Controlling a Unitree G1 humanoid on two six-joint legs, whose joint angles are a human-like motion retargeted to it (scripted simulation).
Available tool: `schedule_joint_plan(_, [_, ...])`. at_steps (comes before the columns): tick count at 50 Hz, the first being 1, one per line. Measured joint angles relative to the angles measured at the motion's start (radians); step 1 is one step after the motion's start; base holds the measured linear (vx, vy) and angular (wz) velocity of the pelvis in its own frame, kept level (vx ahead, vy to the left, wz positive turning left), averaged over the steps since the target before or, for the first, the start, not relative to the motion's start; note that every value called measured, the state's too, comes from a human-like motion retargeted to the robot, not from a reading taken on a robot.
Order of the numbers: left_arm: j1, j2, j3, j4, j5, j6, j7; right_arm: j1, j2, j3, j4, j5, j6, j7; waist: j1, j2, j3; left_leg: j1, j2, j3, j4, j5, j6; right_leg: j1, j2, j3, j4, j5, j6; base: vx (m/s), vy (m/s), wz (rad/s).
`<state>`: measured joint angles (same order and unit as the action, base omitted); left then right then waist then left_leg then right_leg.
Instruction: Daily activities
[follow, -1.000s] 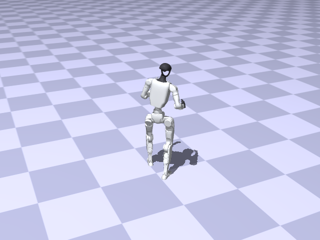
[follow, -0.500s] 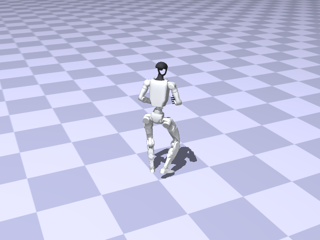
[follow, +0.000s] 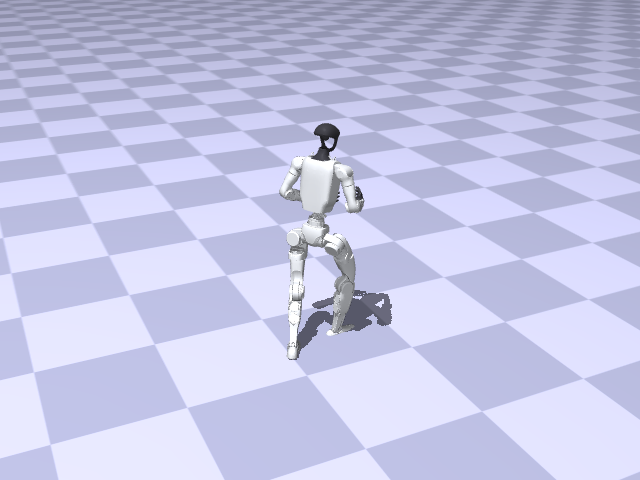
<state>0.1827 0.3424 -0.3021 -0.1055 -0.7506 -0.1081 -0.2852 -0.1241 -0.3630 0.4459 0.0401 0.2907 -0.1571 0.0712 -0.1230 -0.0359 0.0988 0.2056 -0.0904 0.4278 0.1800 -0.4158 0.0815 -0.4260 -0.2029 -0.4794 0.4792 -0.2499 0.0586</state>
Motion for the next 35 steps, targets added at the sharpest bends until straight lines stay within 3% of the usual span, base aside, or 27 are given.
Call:
schedule_joint_plan(5, [-0.002,-0.018,0.015,0.032,-0.008,-0.001,0.004,0.019,-0.005,-0.007,0.031,0.012,0.006,-0.005,-0.007,0.071,0.032,-0.090,0.134,-0.080,0.427,0.075,-0.086,0.103,0.099,0.049,0.006,-0.069,-0.047,0.41,-0.09,-0.70])
schedule_joint_plan(8, [0.004,-0.025,0.034,0.042,0.014,-0.009,0.029,0.039,0.000,-0.014,0.051,0.024,0.011,-0.022,0.016,0.152,0.068,-0.233,0.196,-0.232,0.758,-0.001,-0.155,0.156,0.217,0.080,0.015,-0.093,-0.076,0.37,-0.01,-1.17])
schedule_joint_plan(10, [0.002,-0.031,0.047,0.039,0.026,-0.013,0.047,0.049,-0.001,-0.025,0.064,0.038,0.015,-0.036,0.028,0.203,0.080,-0.322,0.276,-0.262,0.956,0.005,-0.176,0.186,0.287,0.094,0.003,-0.106,-0.091,0.41,0.02,-0.91])
schedule_joint_plan(15, [0.000,-0.039,0.079,0.017,0.021,-0.014,0.099,0.068,0.006,-0.056,0.107,0.089,0.031,-0.058,0.088,0.240,0.089,-0.507,0.388,-0.305,1.114,-0.075,-0.134,0.282,0.372,0.187,-0.084,-0.107,-0.085,0.46,0.03,-1.09])
schedule_joint_plan(20, [0.022,-0.055,0.118,-0.007,0.021,-0.017,0.158,0.096,0.030,-0.069,0.134,0.135,0.044,-0.053,0.148,0.188,0.098,-0.581,0.326,-0.385,0.845,-0.086,-0.128,0.375,0.336,0.319,-0.105,-0.138,-0.063,0.48,0.04,-1.32])
schedule_joint_plan(25, [0.021,-0.075,0.157,-0.006,0.062,-0.018,0.197,0.084,0.043,-0.057,0.136,0.147,0.055,-0.024,0.184,0.096,0.094,-0.551,0.159,-0.613,0.397,0.159,-0.206,0.392,0.248,0.462,-0.032,-0.201,-0.054,0.43,0.04,-1.58])
schedule_joint_plan(30, [0.007,-0.080,0.165,0.025,0.127,-0.022,0.233,0.050,0.043,-0.042,0.130,0.123,0.058,-0.017,0.201,0.061,0.087,-0.547,0.083,-0.788,0.389,0.245,-0.249,0.373,0.235,0.612,0.105,-0.292,-0.051,0.36,0.14,-1.79])
schedule_joint_plan(35, [-0.024,-0.067,0.159,0.039,0.175,-0.026,0.258,0.024,0.039,-0.044,0.120,0.103,0.055,-0.019,0.202,0.027,0.084,-0.513,0.034,-0.803,0.439,0.262,-0.251,0.361,0.179,0.683,0.179,-0.312,-0.018,0.33,0.22,-1.97])
